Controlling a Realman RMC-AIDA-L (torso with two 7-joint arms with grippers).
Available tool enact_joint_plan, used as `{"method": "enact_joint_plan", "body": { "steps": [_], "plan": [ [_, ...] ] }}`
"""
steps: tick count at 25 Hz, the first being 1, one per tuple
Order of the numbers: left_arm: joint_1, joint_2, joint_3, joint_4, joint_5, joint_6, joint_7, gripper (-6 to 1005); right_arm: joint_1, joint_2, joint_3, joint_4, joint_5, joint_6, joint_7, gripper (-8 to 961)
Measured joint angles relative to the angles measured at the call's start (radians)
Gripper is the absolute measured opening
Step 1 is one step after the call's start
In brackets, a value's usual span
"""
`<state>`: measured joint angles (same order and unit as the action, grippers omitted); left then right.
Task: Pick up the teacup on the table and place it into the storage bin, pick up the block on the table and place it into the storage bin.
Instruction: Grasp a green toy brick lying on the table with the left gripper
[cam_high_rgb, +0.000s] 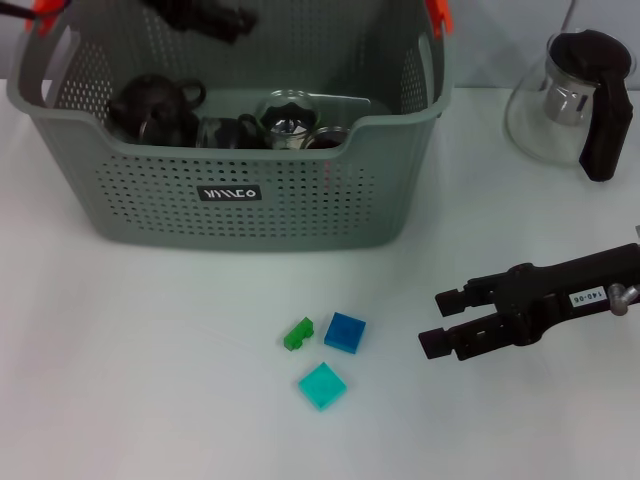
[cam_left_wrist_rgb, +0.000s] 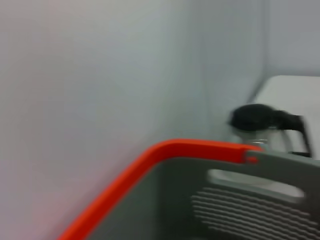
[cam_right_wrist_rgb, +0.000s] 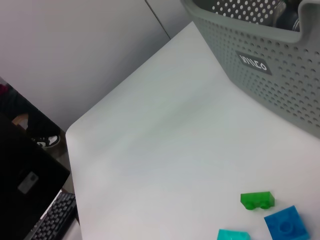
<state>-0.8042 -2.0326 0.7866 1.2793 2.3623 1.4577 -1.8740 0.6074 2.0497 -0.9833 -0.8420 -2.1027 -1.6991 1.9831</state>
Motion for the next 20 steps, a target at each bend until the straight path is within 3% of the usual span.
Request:
{"method": "enact_joint_plan", "body": {
  "steps": [4, 6, 9, 14, 20],
  "plan": [
    [0.038, -0.007, 0.001, 0.066, -0.053, 0.197, 0.078, 883, 0.0, 0.001, 0.0, 0.0, 0.0, 0.001, 0.0, 922],
    [0.079, -0.025, 0.009, 0.104, -0.076, 0.298, 0.166, 934, 0.0, 0.001, 0.0, 0.0, 0.002, 0.001, 0.0, 922],
    [0.134, -0.054, 0.039, 0.139, -0.075, 0.392, 0.29, 933, 0.0, 0.001, 0.0, 0.004, 0.002, 0.003, 0.004, 922],
    [0.203, -0.079, 0.164, 0.139, -0.001, 0.37, 0.384, 931, 0.002, 0.001, 0.006, 0.01, 0.003, 0.004, 0.01, 922],
    [0.242, -0.13, 0.318, 0.142, 0.168, 0.231, 0.46, 929, 0.008, 0.006, 0.011, 0.012, 0.001, 0.005, 0.031, 921]
  ]
}}
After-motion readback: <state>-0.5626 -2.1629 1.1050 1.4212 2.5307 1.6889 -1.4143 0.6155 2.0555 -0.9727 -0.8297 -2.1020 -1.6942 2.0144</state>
